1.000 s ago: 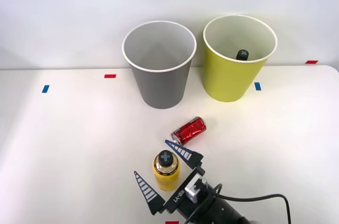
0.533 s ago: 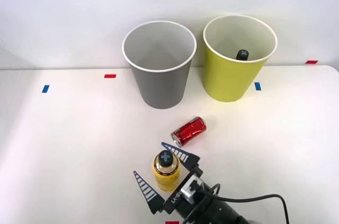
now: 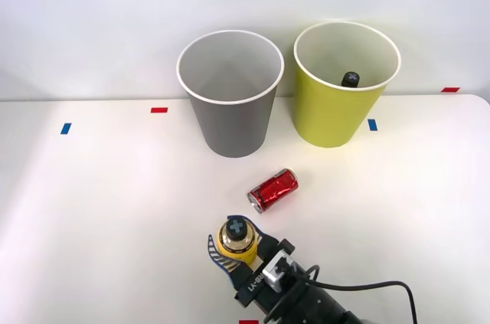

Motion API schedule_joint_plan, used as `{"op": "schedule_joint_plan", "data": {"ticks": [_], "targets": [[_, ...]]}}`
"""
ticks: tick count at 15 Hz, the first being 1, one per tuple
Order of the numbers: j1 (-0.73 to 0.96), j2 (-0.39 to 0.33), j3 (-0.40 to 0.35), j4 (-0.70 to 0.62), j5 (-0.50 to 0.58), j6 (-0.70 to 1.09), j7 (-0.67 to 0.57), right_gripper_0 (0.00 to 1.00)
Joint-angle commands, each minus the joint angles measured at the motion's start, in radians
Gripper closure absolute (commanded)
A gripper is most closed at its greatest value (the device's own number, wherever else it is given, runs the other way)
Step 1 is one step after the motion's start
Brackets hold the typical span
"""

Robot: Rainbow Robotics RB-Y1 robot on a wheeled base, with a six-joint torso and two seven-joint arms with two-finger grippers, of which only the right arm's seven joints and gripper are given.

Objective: Put cans in the gray bin, plastic bottles in the light green bin

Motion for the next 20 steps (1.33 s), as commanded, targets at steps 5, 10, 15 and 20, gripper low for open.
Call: {"op": "schedule_joint_plan", "data": {"ticks": [5,10,15,20], "targets": [[0.146,-0.094,-0.154,-0.215,0.007,0.064,-0.015,1.0],[0.37,-0.19,-0.36,-0.499,-0.043,0.195,-0.026,1.0],[0.399,-0.192,-0.481,-0.534,-0.171,0.15,-0.035,1.0],[0.398,-0.141,-0.557,-0.537,-0.175,0.141,-0.04,1.0]]}}
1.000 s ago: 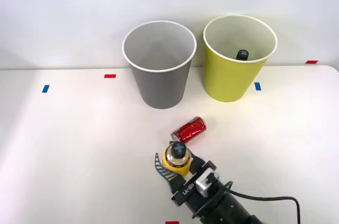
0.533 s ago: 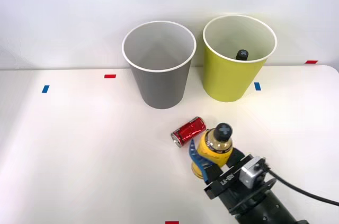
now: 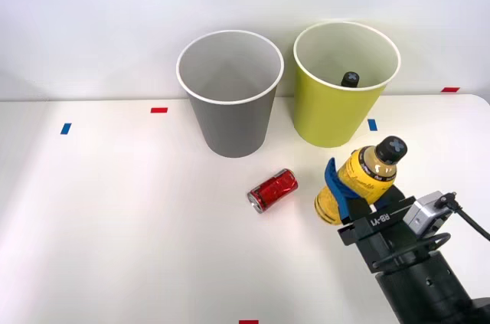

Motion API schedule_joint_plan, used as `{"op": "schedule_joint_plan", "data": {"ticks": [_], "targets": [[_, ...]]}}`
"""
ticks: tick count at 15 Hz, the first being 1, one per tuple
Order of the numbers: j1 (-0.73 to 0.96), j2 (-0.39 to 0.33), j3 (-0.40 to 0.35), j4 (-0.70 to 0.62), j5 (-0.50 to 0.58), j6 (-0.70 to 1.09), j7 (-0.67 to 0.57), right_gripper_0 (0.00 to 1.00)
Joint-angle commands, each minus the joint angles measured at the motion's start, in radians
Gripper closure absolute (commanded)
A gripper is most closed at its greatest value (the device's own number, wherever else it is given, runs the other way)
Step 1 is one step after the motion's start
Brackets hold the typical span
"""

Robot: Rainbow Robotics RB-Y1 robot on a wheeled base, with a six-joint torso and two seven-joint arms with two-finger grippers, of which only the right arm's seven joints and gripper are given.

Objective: Put cans in the gray bin, plastic bottles in the light green bin

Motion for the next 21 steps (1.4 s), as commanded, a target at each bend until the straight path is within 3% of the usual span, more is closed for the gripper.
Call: {"op": "schedule_joint_plan", "data": {"ticks": [1,7,11,15,21], "targets": [[-0.002,0.064,-0.041,0.0,0.018,-0.002,-0.009,1.0],[-0.087,0.069,-0.073,-0.016,0.017,0.021,-0.043,1.0],[-0.149,0.164,-0.219,-0.108,0.046,0.277,-0.052,1.0],[-0.29,0.293,-0.346,-0.109,0.024,0.469,-0.073,1.0],[-0.483,0.409,-0.555,-0.102,0.02,0.863,-0.079,1.0]]}}
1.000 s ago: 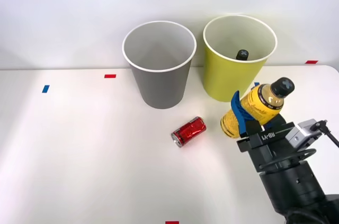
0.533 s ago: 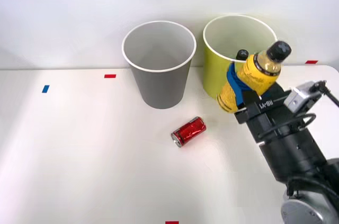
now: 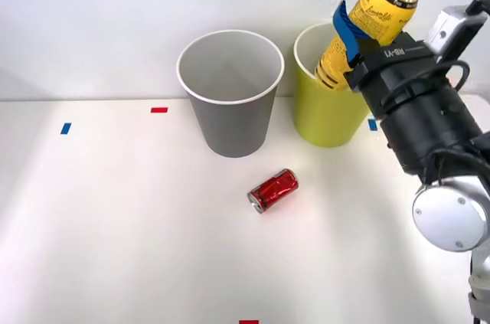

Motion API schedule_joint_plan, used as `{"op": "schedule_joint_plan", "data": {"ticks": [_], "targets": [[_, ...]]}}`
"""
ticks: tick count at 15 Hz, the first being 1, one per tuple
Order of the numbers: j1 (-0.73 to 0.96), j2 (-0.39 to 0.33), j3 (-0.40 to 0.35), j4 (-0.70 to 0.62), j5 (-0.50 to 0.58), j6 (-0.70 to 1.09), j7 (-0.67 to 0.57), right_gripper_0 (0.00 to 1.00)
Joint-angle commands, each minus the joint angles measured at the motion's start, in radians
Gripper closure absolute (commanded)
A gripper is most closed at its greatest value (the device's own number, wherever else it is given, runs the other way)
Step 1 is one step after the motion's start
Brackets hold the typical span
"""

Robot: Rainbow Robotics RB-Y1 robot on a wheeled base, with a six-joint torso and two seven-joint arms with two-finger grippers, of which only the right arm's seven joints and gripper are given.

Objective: Put cans in the gray bin, plastic bottles in the light green bin

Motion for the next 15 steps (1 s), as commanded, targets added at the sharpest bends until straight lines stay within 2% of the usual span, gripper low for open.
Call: {"op": "schedule_joint_plan", "data": {"ticks": [1,5,8,15], "targets": [[-0.108,0.053,-0.1,0.025,0.0,0.172,-0.002,1.0],[-0.233,0.081,-0.114,0.201,0.016,0.138,0.015,1.0],[-0.299,0.091,-0.123,0.292,0.096,0.14,0.014,1.0],[-0.425,0.096,-0.157,0.482,0.137,0.138,0.029,1.0]]}}
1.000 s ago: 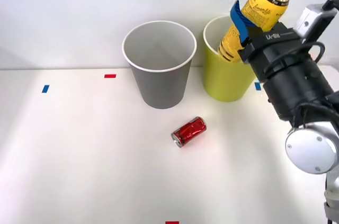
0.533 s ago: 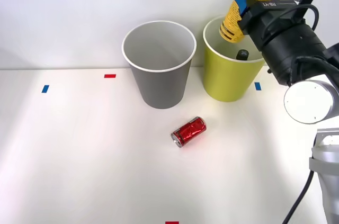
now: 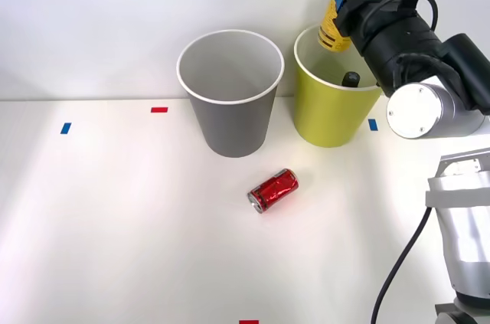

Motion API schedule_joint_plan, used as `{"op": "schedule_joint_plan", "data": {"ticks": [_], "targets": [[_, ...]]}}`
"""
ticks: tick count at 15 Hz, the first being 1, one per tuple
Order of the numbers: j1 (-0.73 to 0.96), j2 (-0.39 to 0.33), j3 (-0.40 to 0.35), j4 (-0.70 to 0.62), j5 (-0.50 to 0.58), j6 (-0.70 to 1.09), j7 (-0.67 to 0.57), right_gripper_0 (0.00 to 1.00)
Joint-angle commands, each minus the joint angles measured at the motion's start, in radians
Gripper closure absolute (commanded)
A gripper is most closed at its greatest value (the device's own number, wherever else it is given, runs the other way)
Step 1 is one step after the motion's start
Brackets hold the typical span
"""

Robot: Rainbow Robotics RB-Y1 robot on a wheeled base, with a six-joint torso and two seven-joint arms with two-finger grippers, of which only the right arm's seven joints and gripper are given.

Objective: Put cans in the gray bin, plastic bottles in the light green bin

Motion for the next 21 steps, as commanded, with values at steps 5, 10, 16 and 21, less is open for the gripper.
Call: {"op": "schedule_joint_plan", "data": {"ticks": [5,10,16,21], "targets": [[-0.061,0.0,-0.027,0.11,0.02,0.0,0.03,1.0],[-0.064,0.0,-0.028,0.11,0.02,0.0,0.033,1.0],[-0.064,0.006,-0.028,0.11,0.02,0.0,0.039,1.0],[-0.074,0.011,-0.028,0.11,0.02,0.001,0.041,1.0]]}}
